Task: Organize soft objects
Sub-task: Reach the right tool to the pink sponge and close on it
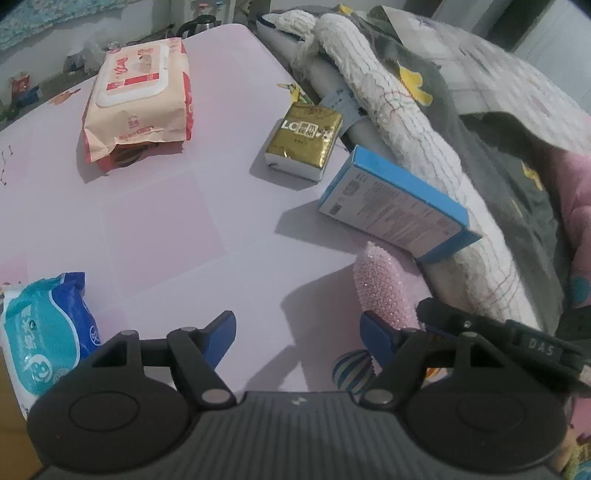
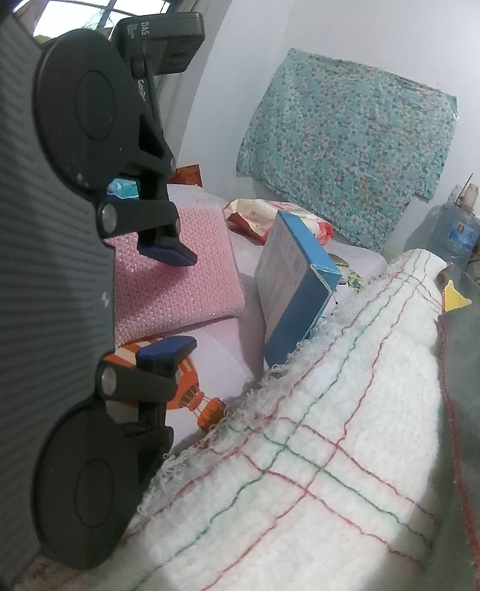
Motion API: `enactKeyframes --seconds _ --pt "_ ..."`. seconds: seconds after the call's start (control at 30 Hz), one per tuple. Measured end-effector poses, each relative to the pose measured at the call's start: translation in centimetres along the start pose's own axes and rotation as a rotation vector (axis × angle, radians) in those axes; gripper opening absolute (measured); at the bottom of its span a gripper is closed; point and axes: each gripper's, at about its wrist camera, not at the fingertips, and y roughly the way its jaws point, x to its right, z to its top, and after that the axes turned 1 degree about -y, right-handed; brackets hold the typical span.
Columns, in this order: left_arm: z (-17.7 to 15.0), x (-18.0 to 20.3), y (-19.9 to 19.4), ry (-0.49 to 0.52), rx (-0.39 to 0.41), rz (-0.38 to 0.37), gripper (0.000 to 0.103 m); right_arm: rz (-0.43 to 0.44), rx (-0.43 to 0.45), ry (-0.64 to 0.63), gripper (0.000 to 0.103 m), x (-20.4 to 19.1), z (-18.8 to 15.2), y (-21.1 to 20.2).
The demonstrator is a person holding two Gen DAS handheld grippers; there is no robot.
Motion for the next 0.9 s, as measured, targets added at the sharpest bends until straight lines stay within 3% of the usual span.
enactKeyframes --seconds 0.13,0.23,0.47,0.57,0.9 --pt "0.1 -0.9 -0.9 -0.077 0.047 -0.039 0.083 0.004 -0.006 0.006 0.041 0.2 0.2 0.6" --pt "0.3 -0.8 -1.1 -0.067 0.052 -0.046 0.084 0.009 -0.013 0.01 0.041 0.2 0.3 0.7" --pt "-0.6 1.7 1.7 0.1 -0.088 -0.04 0.088 0.033 -0.047 0.037 0.041 0.5 0.5 1.1" --pt "-1.0 2.2 3.4 0.122 -0.144 -0.042 0.088 0.029 -0.065 0.031 0.041 0.2 0.6 1.5" --pt "-1.7 3.3 5.6 0.156 -0.192 -0.041 0.088 0.007 -0.134 -0.007 0.041 -1.4 0.8 3.7"
